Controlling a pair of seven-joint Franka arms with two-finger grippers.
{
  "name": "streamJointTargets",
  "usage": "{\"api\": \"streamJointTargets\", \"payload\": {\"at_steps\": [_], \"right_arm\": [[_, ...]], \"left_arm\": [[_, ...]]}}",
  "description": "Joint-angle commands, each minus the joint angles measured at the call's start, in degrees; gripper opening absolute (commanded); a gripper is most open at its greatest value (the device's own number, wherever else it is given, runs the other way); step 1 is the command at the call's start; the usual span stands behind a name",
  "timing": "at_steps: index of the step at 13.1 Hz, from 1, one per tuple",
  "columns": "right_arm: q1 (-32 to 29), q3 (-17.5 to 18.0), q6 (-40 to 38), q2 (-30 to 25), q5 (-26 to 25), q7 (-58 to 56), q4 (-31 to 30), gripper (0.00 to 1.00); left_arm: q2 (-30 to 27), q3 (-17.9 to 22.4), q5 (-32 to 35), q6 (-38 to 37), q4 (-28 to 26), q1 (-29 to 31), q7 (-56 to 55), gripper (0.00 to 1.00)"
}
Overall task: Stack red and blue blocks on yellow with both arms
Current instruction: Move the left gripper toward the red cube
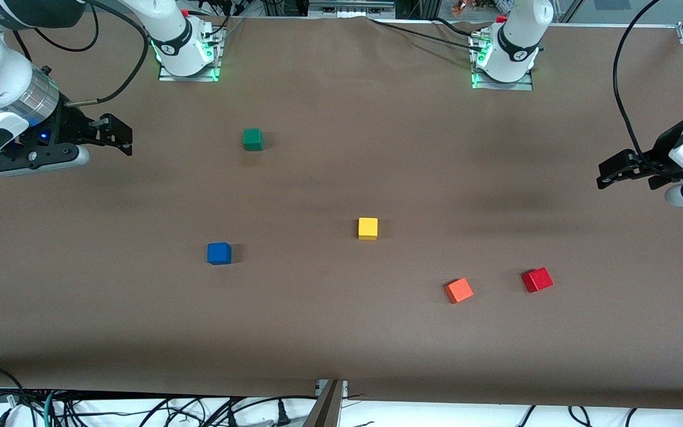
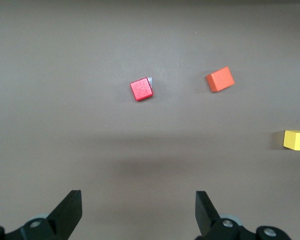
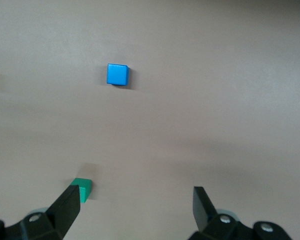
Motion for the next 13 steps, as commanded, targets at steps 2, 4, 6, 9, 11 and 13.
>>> {"api": "streamJointTargets", "payload": {"at_steps": [2,4,6,9,11,13], "right_arm": [[-0.8,0.6,-0.2,0.0,-0.1,-0.3,0.7,1.0],[-0.8,0.6,-0.2,0.0,-0.1,-0.4,0.6,1.0],[-0.8,0.6,-0.2,0.0,0.0,-0.3,0.6,1.0],[-0.8,0.5,-0.2,0.0,0.0,-0.4,0.6,1.0],[-0.8,0.6,-0.3,0.0,0.0,-0.4,0.6,1.0],[-0.9,0.5,-0.2,0.0,0.0,-0.3,0.6,1.0]], "left_arm": [[1.3,-0.3,-0.3,-1.7,2.4,-0.1,-0.2,1.0],[1.7,-0.2,-0.7,-1.7,2.5,0.1,-0.1,1.0],[3.1,-0.2,-0.2,-1.5,3.7,0.1,0.3,1.0],[9.9,-0.2,-0.1,-0.3,3.7,-0.5,0.2,1.0],[13.9,-0.3,0.2,6.3,3.5,-0.7,-0.4,1.0],[17.9,-0.3,0.4,10.3,3.0,0.1,-0.5,1.0]]}}
